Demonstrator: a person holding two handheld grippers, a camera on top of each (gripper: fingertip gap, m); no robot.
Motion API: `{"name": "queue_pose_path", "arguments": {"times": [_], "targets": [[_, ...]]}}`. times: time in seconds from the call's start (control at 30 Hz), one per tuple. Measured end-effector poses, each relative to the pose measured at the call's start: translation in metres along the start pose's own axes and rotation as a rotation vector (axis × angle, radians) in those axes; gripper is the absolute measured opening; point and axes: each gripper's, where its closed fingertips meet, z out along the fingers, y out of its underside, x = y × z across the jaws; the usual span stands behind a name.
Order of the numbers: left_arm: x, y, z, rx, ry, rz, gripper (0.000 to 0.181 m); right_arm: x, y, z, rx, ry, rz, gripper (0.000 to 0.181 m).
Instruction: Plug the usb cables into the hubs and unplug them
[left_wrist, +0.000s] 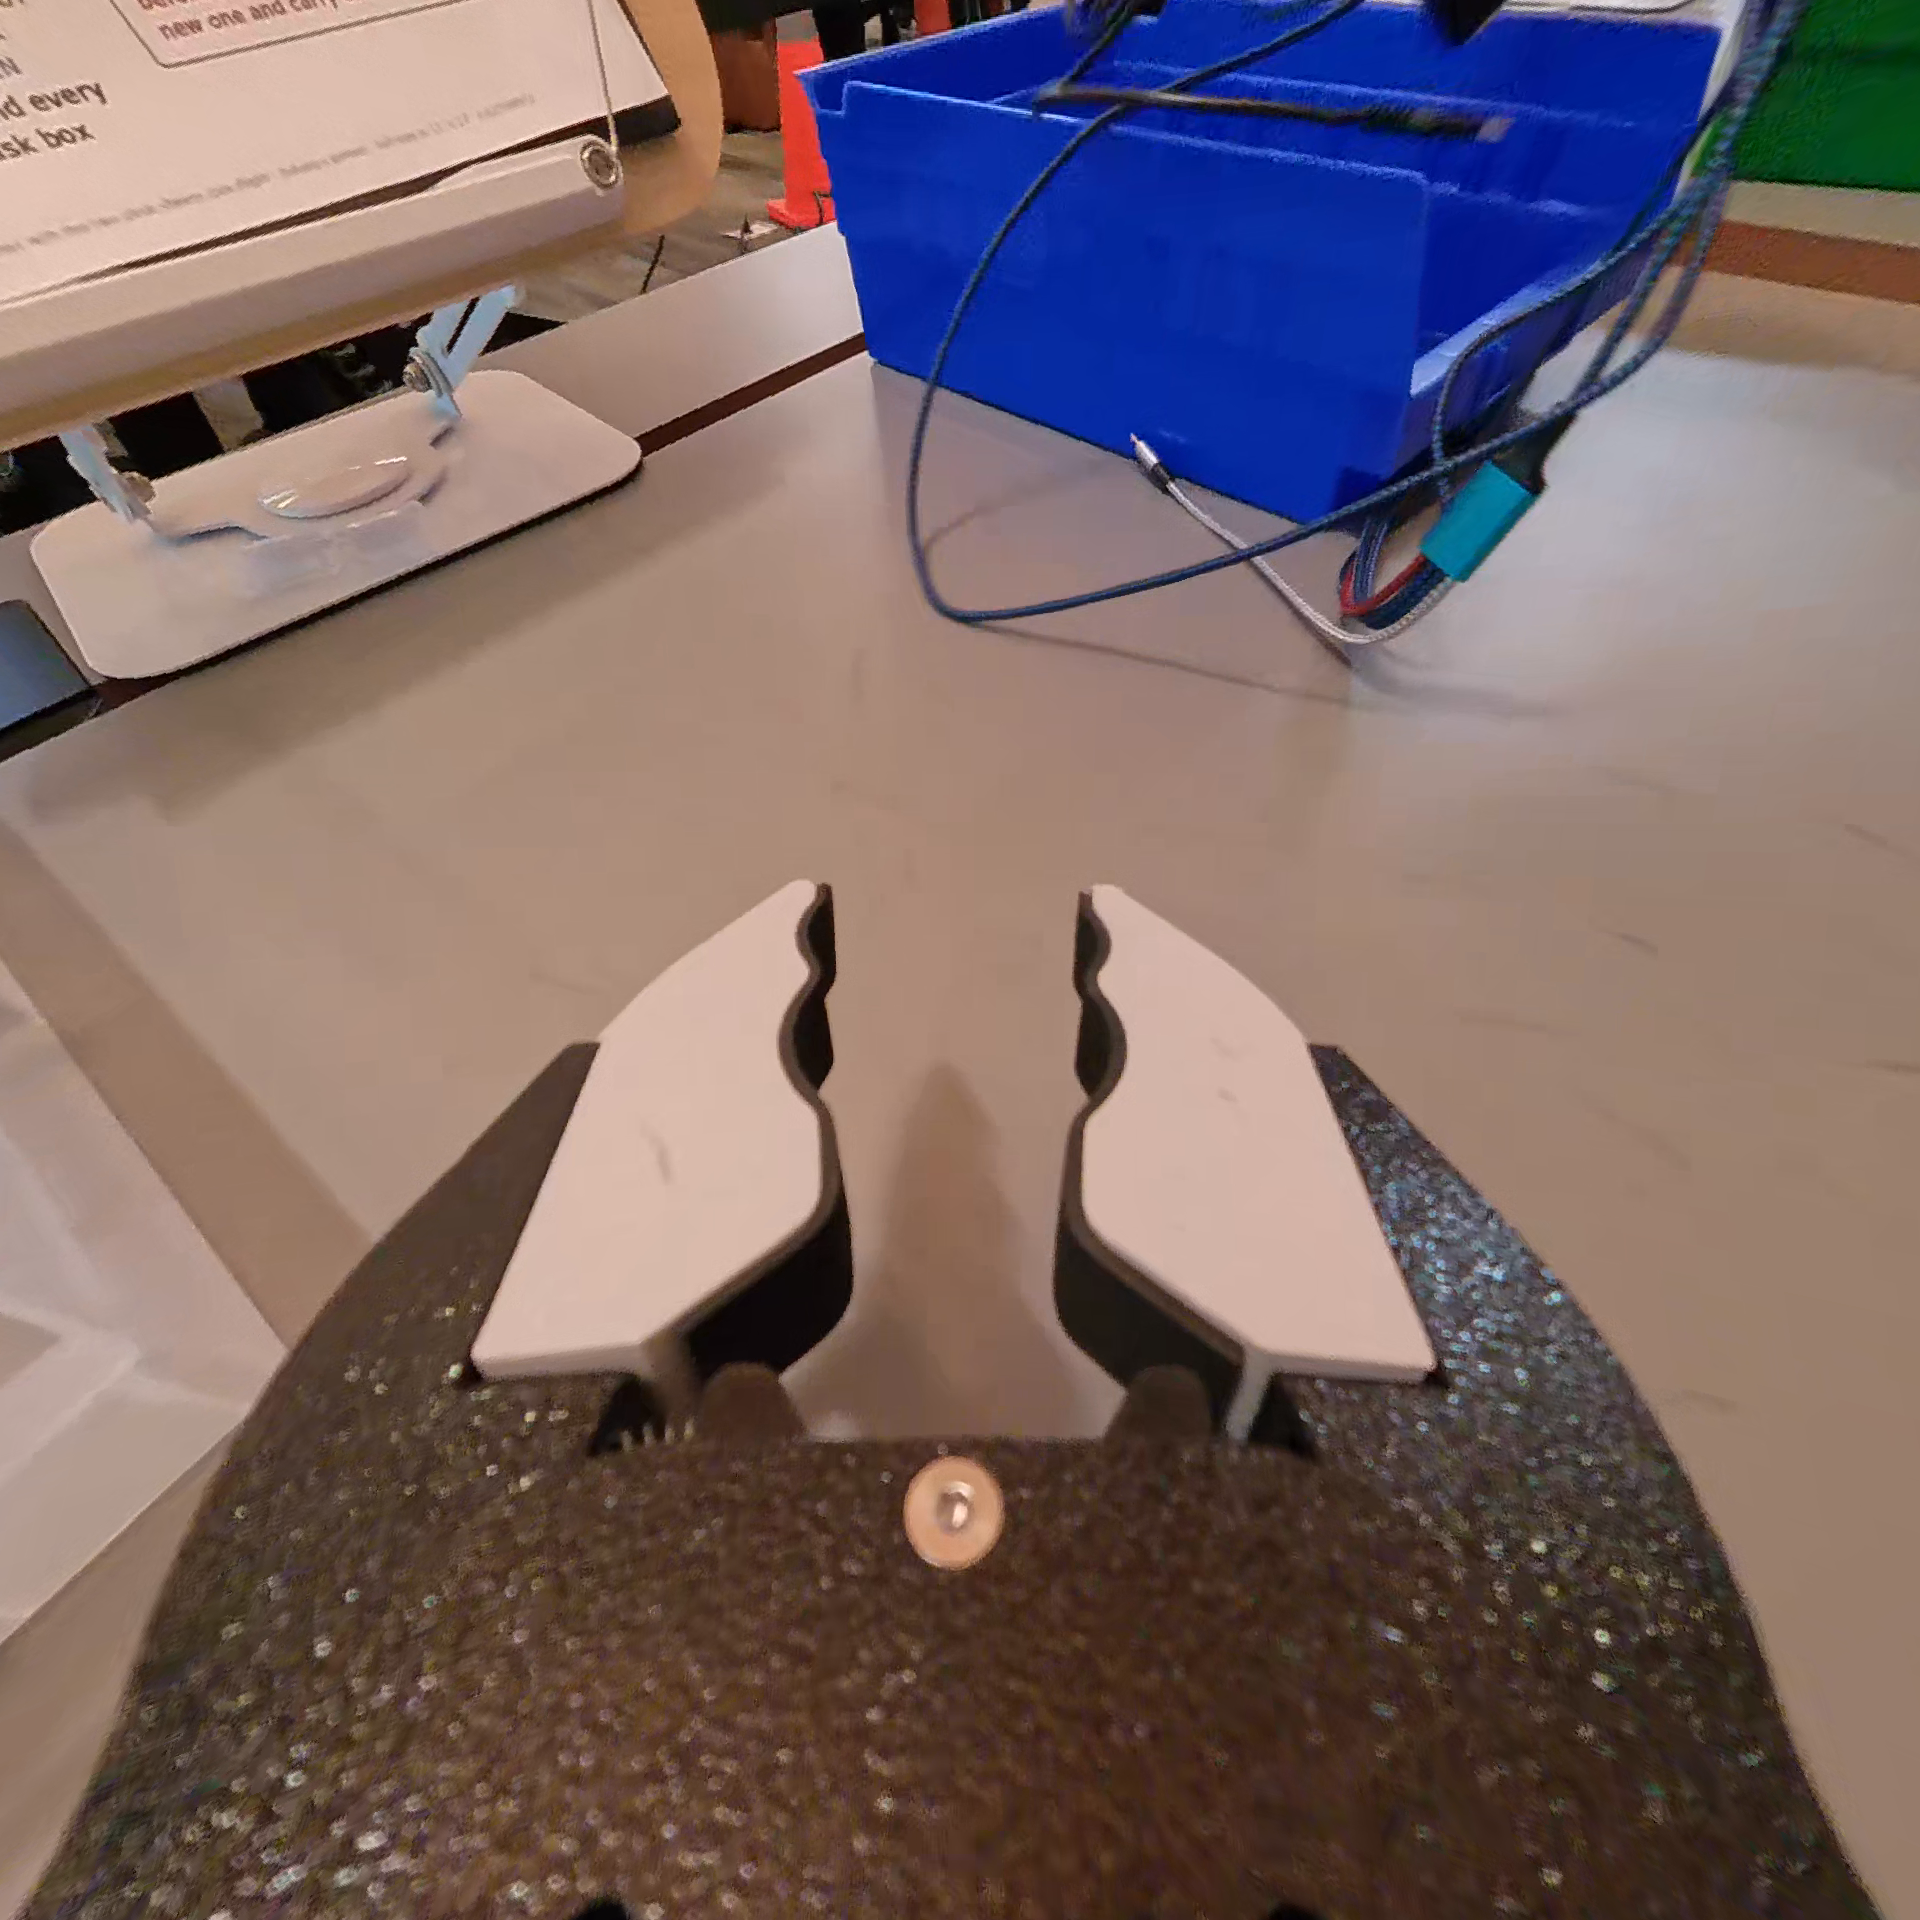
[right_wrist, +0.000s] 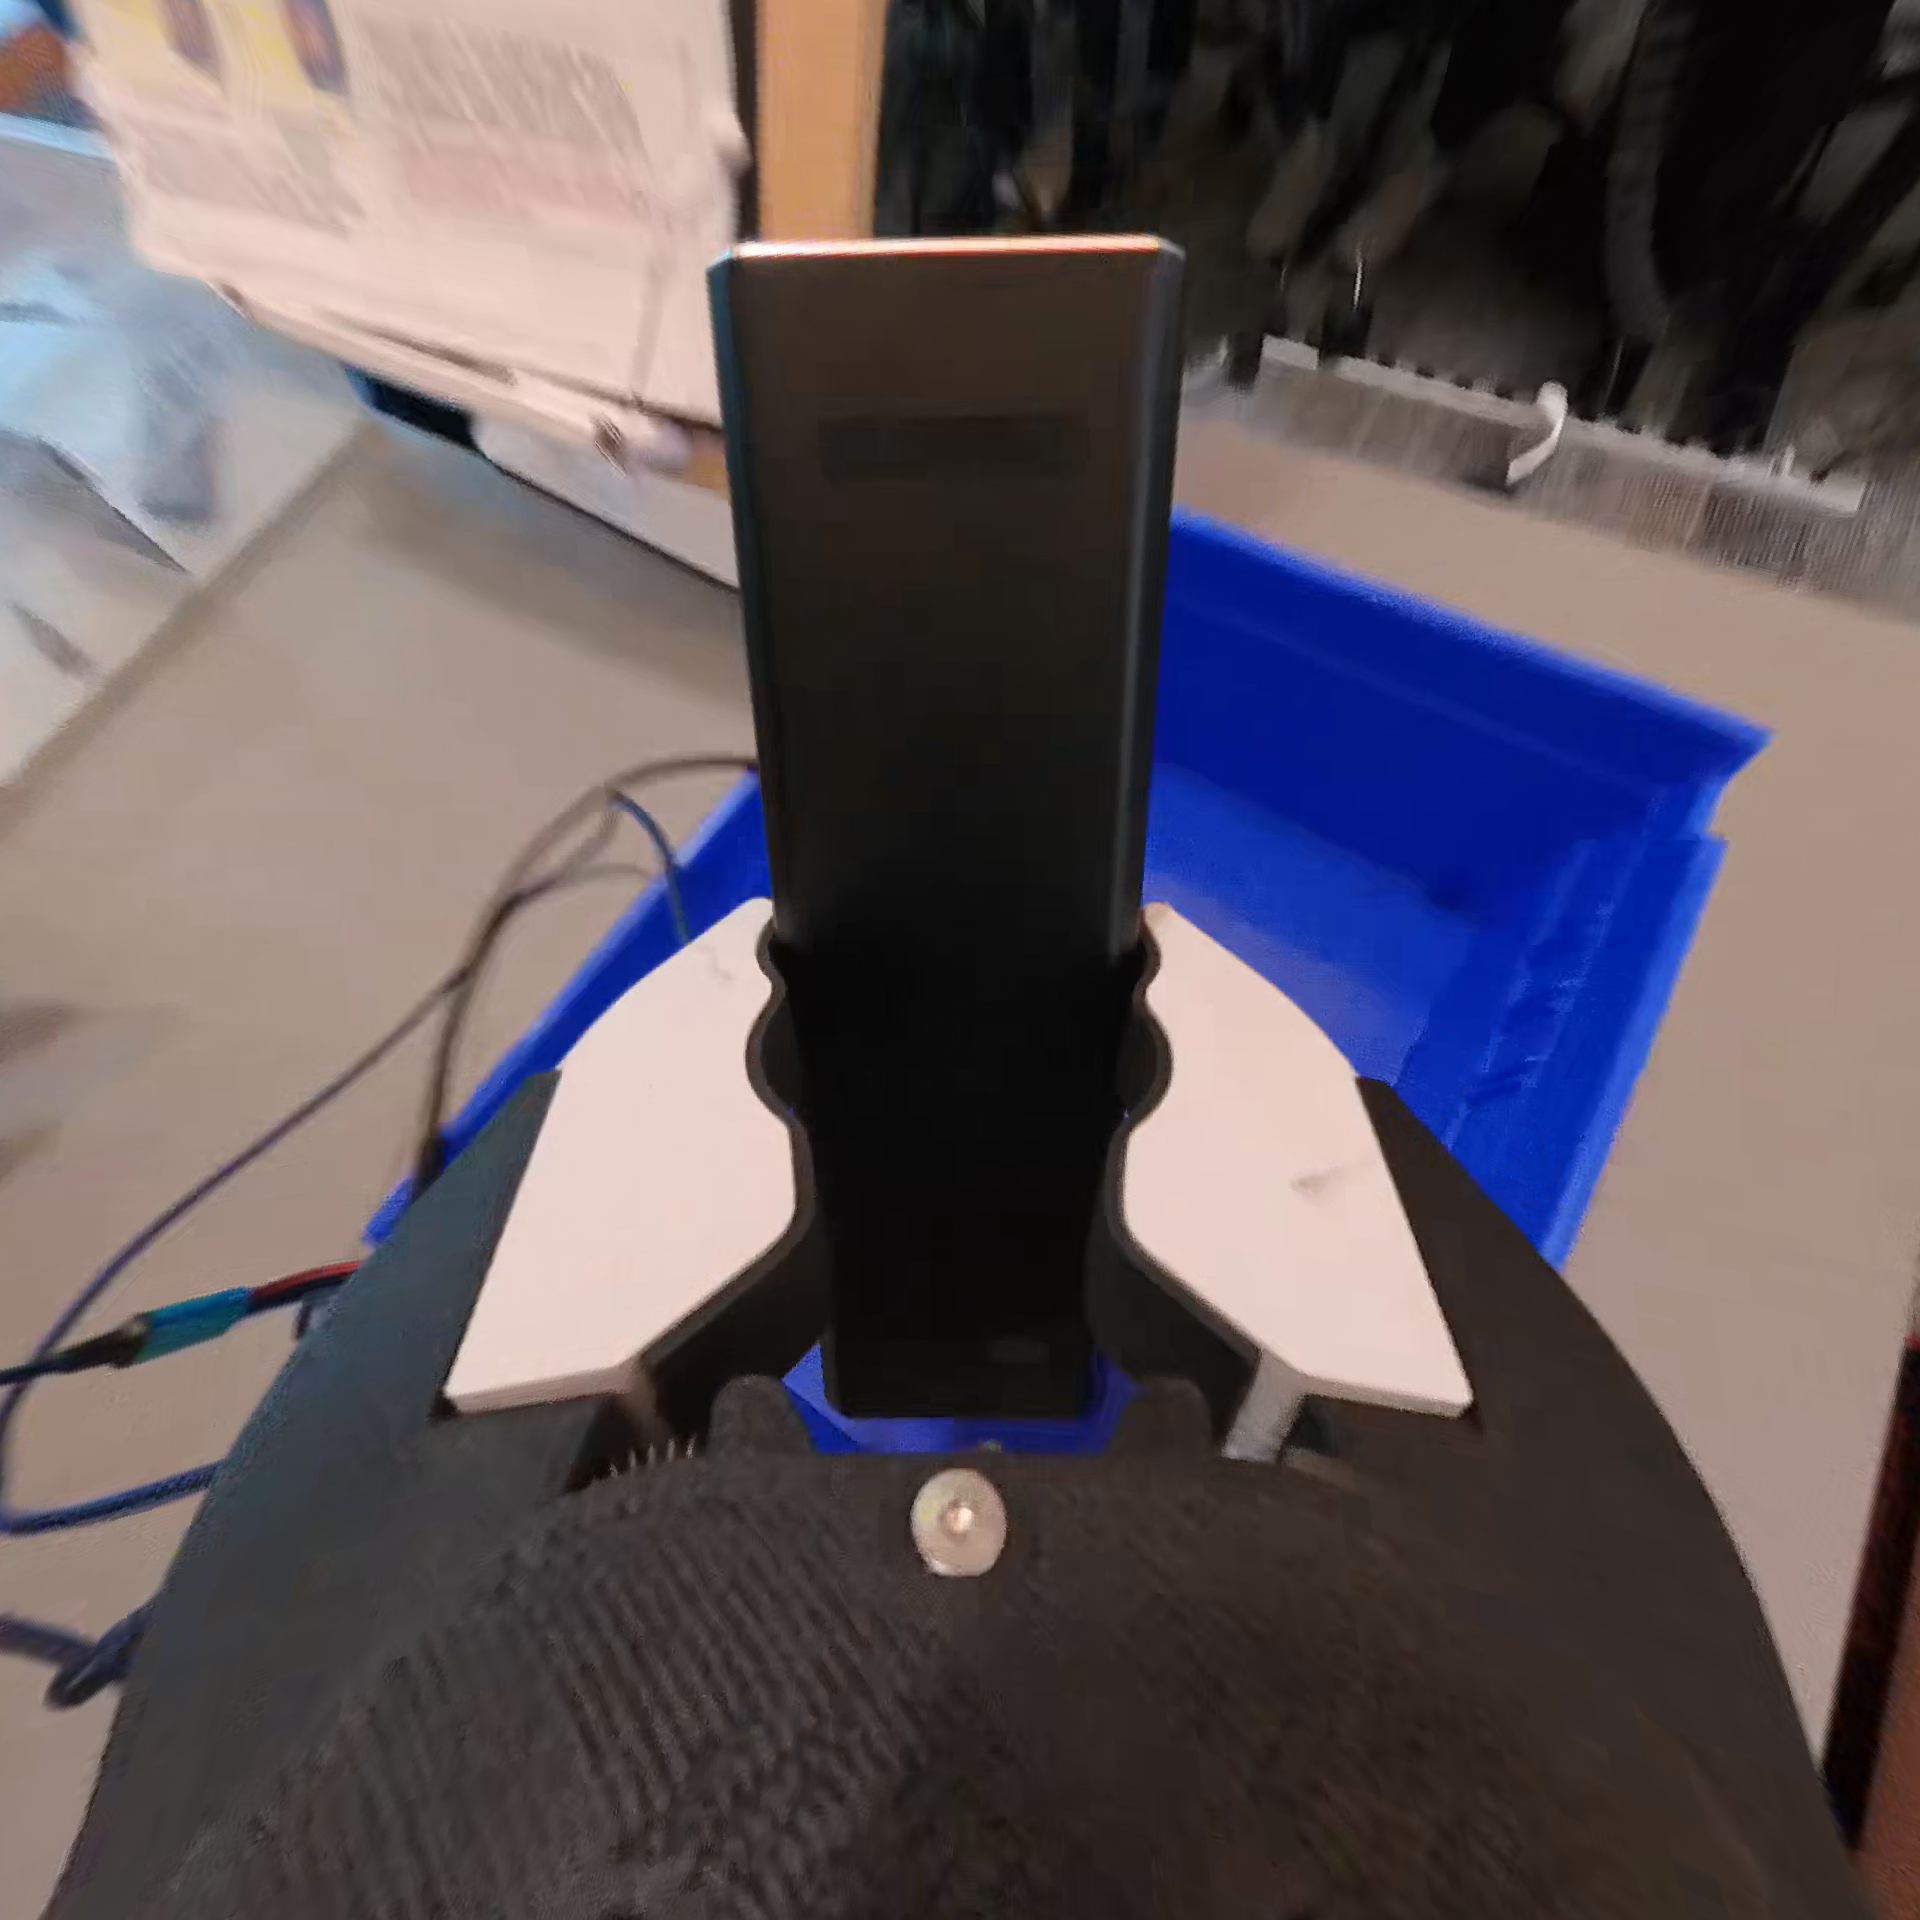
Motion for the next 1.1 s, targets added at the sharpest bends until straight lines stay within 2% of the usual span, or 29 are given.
{"name": "queue_pose_path", "arguments": {"times": [0.13,0.23,0.33,0.47,0.57,0.63,0.7,0.77,0.83,0.9,0.97,1.1], "targets": [[0.001,0.0,-0.003,0.004,0.033,-0.037,0.043,0.008,0.035,0.036,-0.172,0.032,-0.003,0.061],[-0.002,-0.002,-0.004,0.023,0.05,-0.076,0.044,0.016,0.056,0.049,-0.276,0.049,0.014,0.061],[-0.002,-0.001,-0.005,0.023,0.055,-0.087,0.044,0.024,0.073,0.054,-0.373,0.098,-0.062,0.061],[0.001,-0.001,-0.004,0.018,0.064,-0.069,0.044,0.033,0.069,0.042,-0.443,0.167,-0.239,0.06],[0.002,0.0,-0.004,0.013,0.064,-0.061,0.044,0.034,0.039,0.016,-0.397,0.218,-0.306,0.061],[0.003,-0.001,-0.005,0.019,0.072,-0.057,0.044,0.004,0.015,-0.004,-0.322,0.122,-0.345,0.076],[0.002,-0.002,-0.005,0.026,0.079,-0.072,0.044,-0.061,0.0,-0.026,-0.237,-0.094,-0.423,0.082],[0.001,-0.003,-0.006,0.034,0.093,-0.097,0.044,-0.127,0.011,-0.047,-0.213,-0.249,-0.59,0.082],[-0.001,-0.004,-0.008,0.045,0.103,-0.124,0.044,-0.166,0.048,-0.056,-0.324,-0.243,-0.839,0.086],[-0.001,-0.006,-0.009,0.061,0.114,-0.137,0.043,-0.185,0.089,-0.056,-0.449,-0.166,-1.06,0.086],[-0.002,-0.007,-0.01,0.071,0.115,-0.142,0.043,-0.201,0.125,-0.049,-0.536,-0.142,-1.198,0.085],[0.002,-0.004,-0.009,0.048,0.124,-0.125,0.043,-0.192,0.156,-0.02,-0.645,-0.033,-1.352,0.08]]}}
